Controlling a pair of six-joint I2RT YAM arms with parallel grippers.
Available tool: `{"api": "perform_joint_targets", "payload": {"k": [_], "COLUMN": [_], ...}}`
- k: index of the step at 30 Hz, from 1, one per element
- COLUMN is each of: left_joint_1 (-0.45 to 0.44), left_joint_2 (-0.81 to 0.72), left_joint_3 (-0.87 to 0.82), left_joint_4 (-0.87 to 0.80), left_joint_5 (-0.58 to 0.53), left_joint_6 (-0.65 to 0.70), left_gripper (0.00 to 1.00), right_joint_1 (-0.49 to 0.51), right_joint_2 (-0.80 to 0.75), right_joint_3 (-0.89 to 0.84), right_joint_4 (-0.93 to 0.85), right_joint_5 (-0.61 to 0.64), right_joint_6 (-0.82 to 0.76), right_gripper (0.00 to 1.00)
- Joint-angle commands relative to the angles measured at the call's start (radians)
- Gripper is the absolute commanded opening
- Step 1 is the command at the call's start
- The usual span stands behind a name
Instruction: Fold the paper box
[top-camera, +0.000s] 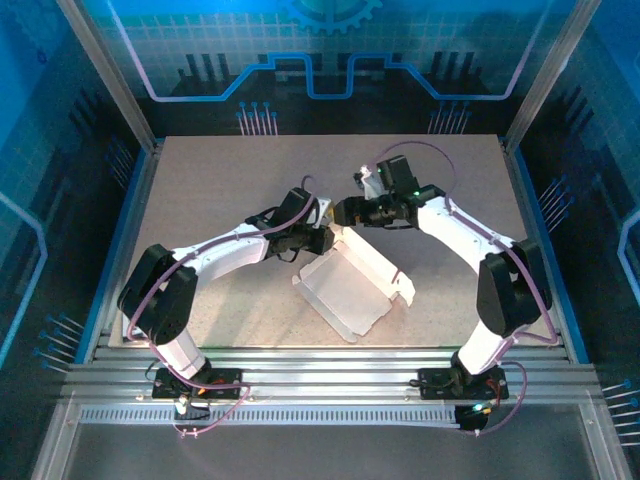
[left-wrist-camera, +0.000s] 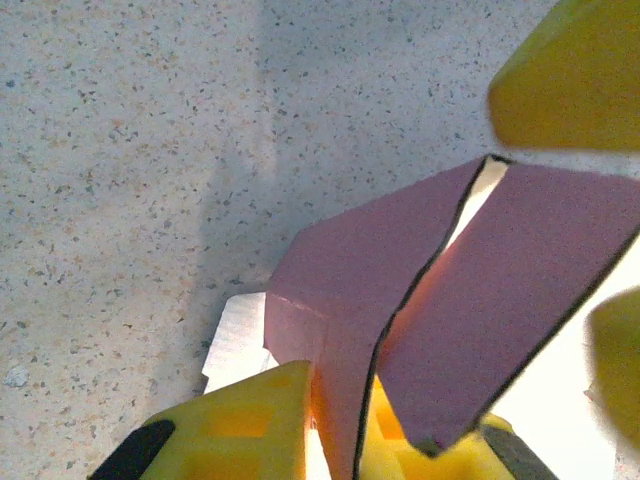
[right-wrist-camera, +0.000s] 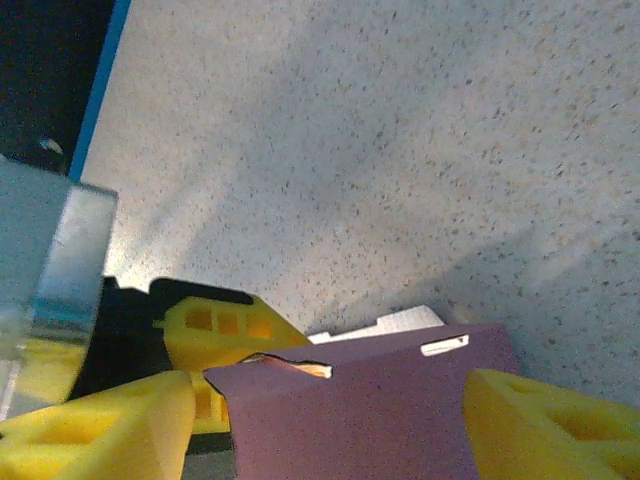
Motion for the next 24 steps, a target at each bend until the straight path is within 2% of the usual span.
{"api": "perform_joint_targets", "payload": {"k": [1, 24], "left_joint_1": [-0.021, -0.024], "left_joint_2": [0.008, -0.007], "left_joint_3": [0.005, -0.010], "left_joint_4": [-0.035, -0.024], "left_joint_5": [0.002, 0.003], "left_joint_6": [-0.004, -0.031], "left_gripper": [0.16, 0.17], "right_joint_1": [-0.022, -0.025], "right_joint_2": [-0.025, 0.031], "right_joint_3": [0.002, -0.018], "right_joint_4": [0.066, 0.087], "right_joint_5": [-0.019, -0.060], "right_joint_6": [0.048, 0.011], "right_gripper": [0.72, 0.70]}}
